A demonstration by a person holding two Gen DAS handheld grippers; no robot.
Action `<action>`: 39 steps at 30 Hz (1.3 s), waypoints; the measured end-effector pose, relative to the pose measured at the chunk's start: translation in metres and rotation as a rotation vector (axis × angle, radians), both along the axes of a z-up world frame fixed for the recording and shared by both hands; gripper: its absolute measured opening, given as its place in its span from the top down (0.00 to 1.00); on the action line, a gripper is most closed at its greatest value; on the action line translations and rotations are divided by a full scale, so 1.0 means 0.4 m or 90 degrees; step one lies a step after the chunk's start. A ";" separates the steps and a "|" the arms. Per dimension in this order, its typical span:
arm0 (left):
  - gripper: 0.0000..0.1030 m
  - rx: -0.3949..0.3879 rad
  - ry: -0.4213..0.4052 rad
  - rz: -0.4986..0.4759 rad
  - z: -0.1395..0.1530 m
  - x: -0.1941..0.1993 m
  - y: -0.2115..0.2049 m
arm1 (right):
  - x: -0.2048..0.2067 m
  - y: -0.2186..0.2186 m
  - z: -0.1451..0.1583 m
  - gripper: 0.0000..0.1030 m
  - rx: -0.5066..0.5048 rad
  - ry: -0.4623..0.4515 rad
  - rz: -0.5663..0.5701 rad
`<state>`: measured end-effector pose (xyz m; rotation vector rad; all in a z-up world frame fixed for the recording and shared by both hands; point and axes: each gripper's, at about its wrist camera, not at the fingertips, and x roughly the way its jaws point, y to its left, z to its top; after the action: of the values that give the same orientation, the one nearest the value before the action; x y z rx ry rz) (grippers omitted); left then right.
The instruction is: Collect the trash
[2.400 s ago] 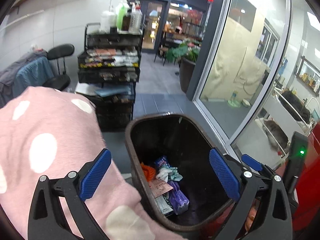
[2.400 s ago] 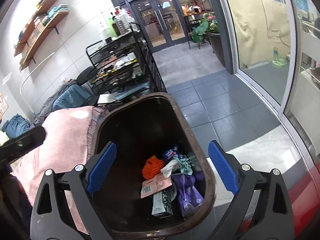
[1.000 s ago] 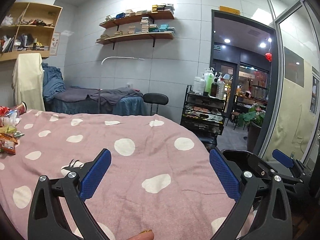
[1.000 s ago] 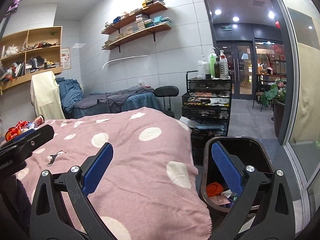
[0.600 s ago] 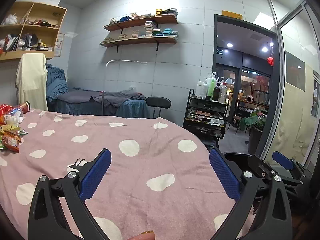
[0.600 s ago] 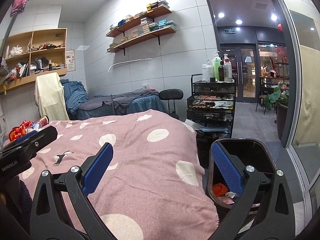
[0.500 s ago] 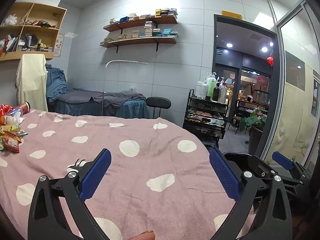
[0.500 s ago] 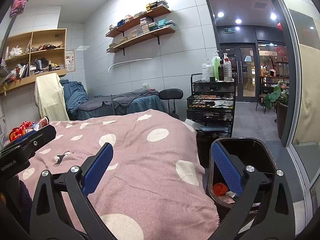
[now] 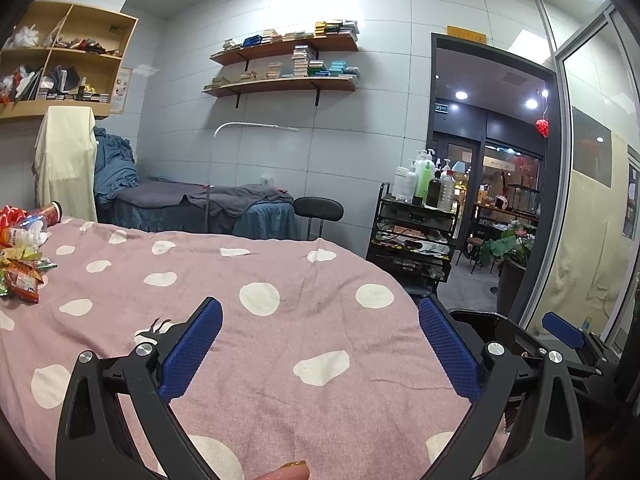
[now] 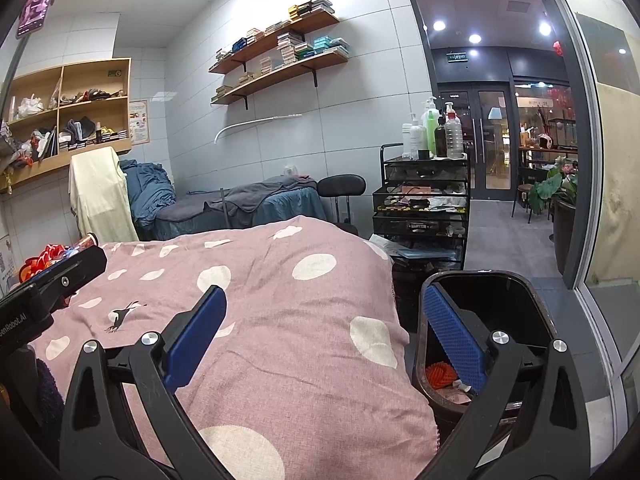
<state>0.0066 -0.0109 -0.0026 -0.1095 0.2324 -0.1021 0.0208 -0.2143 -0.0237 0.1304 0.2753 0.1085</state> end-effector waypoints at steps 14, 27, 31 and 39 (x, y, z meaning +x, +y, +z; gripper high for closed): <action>0.05 -0.006 0.003 -0.001 0.002 -0.004 0.012 | 0.001 -0.005 -0.004 0.05 0.004 0.005 -0.006; 0.05 -0.003 0.005 -0.011 -0.002 -0.001 0.007 | 0.001 -0.006 -0.004 0.05 0.004 0.005 -0.007; 0.05 0.004 0.004 -0.011 -0.003 0.000 0.002 | 0.001 -0.007 -0.004 0.05 0.004 0.005 -0.007; 0.05 0.007 0.008 -0.022 -0.005 0.000 -0.005 | 0.000 -0.010 -0.004 0.05 0.005 0.010 -0.010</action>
<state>0.0066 -0.0127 -0.0047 -0.0958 0.2471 -0.1351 0.0209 -0.2182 -0.0252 0.1406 0.2888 0.0925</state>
